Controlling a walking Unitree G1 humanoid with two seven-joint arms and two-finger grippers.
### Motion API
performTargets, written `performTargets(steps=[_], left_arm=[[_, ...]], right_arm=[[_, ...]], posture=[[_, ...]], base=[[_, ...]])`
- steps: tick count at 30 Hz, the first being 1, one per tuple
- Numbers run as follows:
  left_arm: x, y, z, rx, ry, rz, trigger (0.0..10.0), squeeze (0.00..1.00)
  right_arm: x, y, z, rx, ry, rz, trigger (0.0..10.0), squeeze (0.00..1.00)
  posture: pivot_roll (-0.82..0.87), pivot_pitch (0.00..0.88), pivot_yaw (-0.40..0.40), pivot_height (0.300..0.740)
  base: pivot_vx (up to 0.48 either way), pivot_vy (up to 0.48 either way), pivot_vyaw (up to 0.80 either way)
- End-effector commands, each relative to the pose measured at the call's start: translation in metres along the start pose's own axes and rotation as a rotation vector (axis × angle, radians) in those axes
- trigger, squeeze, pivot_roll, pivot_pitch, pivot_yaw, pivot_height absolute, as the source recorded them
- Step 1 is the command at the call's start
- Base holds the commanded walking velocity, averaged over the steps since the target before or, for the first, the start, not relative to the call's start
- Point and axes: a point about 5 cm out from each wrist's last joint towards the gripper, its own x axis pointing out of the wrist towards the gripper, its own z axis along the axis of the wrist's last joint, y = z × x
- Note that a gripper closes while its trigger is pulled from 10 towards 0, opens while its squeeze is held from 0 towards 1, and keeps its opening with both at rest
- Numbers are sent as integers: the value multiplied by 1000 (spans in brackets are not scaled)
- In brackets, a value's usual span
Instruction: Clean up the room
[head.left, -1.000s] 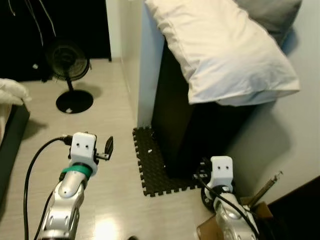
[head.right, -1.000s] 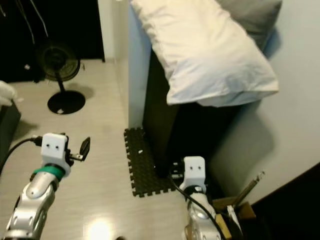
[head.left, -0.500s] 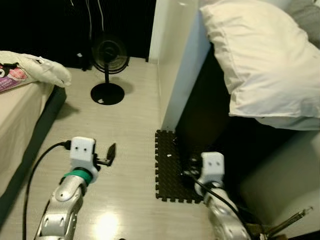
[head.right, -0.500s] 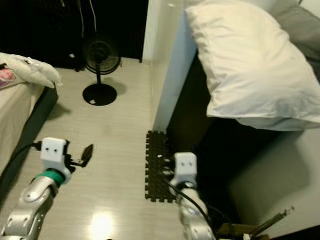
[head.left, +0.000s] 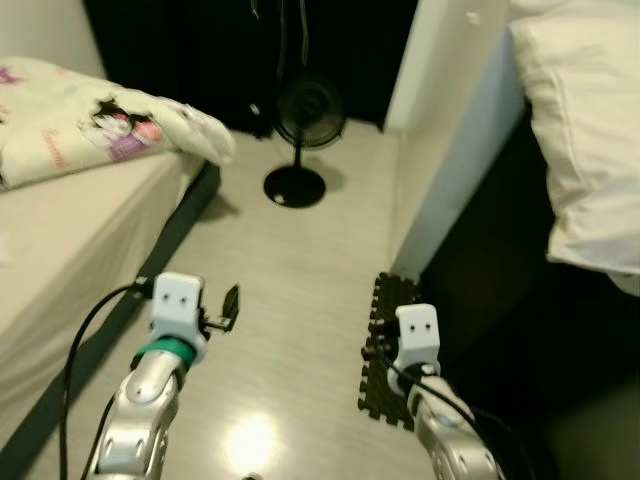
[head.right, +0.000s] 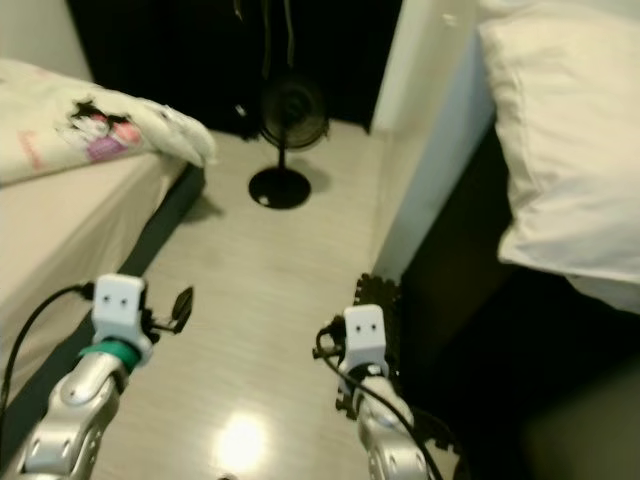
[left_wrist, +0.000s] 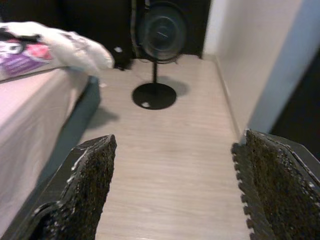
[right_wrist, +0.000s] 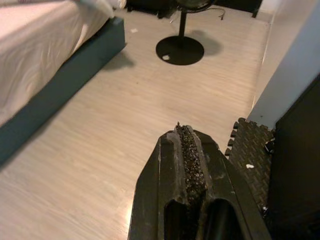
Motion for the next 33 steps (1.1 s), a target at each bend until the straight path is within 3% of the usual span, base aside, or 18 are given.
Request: performTargets(steps=[1,33], left_arm=[[-3,3,-5,0,24,16,10000,0],[-2,2,-6,66,54,9,10000,0]], right_arm=[[-2,-2,-4,12,20,-2,10000,0],[-1,-1,-1,25,13,38,10000,0]], posture=[[143,0,-42,740],[140,0,-40,740]], base=[[0,0,800],[0,0,800]])
